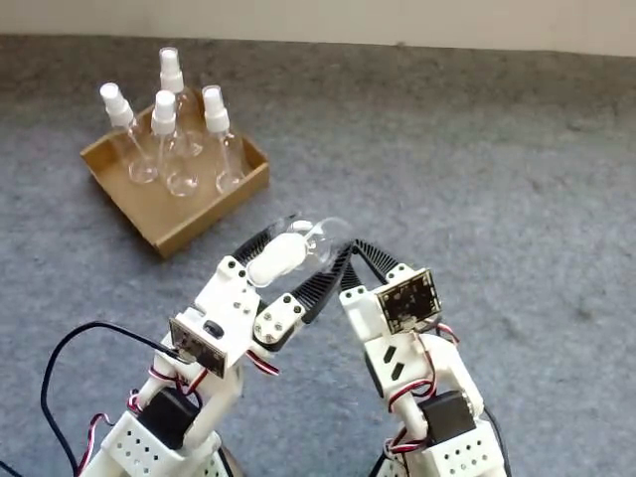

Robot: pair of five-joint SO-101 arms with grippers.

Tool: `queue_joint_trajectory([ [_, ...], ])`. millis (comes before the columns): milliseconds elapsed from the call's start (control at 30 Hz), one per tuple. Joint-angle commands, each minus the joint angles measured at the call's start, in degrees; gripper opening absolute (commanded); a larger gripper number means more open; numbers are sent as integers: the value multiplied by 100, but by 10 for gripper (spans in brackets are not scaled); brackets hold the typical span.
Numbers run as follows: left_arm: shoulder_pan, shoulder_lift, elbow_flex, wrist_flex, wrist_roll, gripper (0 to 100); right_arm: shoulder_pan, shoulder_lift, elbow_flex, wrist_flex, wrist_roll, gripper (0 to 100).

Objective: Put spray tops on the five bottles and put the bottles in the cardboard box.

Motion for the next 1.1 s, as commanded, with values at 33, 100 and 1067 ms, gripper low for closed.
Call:
queue_joint_trajectory([
  [33,75,40,154,246,18,56,127,-84,884,-277,9,5],
  [100,75,40,154,246,18,56,127,-84,884,-268,9,5],
  [1067,-1763,31,154,387,9,56,1068,-84,919,-286,9,5],
])
